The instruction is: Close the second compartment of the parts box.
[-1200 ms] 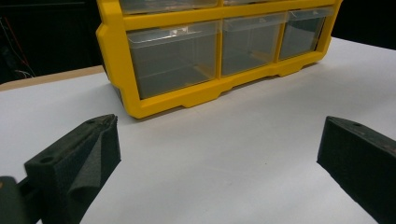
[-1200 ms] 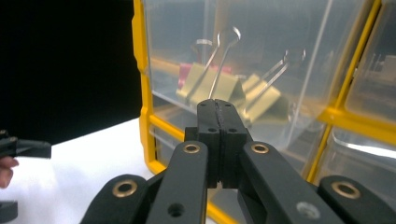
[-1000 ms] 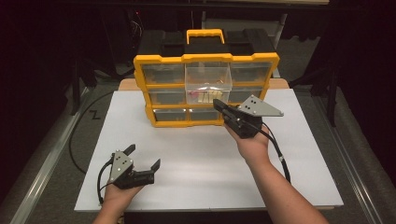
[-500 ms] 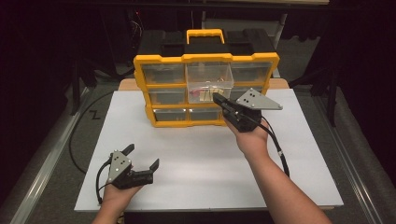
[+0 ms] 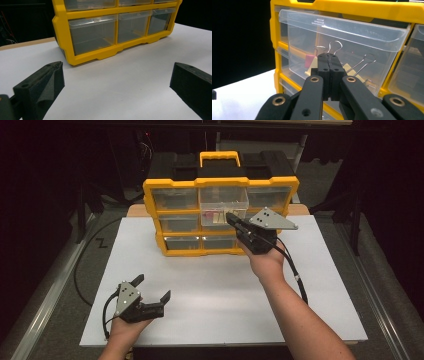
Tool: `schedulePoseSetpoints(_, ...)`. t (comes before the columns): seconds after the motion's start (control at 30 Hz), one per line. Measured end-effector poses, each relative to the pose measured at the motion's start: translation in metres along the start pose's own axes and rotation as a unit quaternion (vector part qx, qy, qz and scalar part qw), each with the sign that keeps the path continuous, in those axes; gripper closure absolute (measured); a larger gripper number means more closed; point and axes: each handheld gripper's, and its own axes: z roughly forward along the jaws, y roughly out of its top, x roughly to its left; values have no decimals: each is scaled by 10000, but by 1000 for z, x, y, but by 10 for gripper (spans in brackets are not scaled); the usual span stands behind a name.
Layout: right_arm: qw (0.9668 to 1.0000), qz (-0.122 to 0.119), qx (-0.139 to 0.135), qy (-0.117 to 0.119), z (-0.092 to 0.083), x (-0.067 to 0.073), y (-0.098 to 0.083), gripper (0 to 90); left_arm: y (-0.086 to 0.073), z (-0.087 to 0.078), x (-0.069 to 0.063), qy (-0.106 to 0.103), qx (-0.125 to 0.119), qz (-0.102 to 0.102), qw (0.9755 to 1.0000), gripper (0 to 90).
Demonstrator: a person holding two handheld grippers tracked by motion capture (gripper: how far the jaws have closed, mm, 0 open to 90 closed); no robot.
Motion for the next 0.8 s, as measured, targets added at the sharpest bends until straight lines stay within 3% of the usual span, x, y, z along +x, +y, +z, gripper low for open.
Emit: schedulePoseSetpoints(0.8, 9997, -9, 108, -228, 23, -12, 10, 900, 0, -1, 0, -17, -40, -58, 10000, 3)
